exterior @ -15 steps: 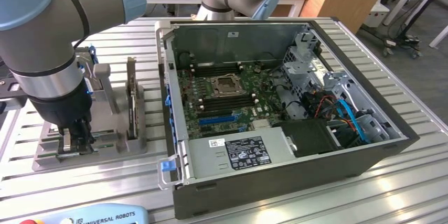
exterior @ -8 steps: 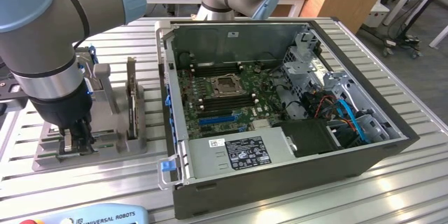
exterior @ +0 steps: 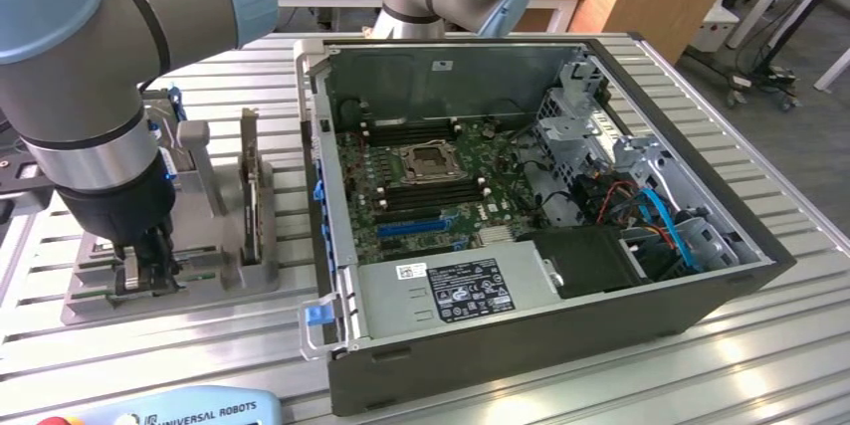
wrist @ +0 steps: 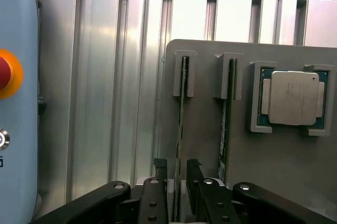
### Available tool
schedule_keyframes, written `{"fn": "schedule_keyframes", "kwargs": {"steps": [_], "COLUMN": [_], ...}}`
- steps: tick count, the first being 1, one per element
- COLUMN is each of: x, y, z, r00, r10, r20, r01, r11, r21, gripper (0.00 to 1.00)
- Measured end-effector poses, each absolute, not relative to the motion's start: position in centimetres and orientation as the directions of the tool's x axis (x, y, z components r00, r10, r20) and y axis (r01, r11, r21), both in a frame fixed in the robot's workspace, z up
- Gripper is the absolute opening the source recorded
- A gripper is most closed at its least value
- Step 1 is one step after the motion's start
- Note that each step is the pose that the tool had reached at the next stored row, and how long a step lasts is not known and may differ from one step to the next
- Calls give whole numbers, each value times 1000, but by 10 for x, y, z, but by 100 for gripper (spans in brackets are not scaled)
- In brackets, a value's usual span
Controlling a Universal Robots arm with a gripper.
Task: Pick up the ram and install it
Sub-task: 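Pick up the ram and move it above insertion slot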
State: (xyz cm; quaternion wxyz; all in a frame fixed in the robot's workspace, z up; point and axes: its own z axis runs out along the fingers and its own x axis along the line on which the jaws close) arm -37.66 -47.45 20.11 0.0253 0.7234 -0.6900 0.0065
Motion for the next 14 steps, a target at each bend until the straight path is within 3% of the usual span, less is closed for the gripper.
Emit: {"fn": "schedule_keyframes", "kwargs": {"steps": [14], "x": [-377], "y": [-475], "z": [200], "r00": [48], "r10": [-998], "r20": [32], "r01": [-999], "r11": [-47], "r21": [27], "gripper": [29]}}
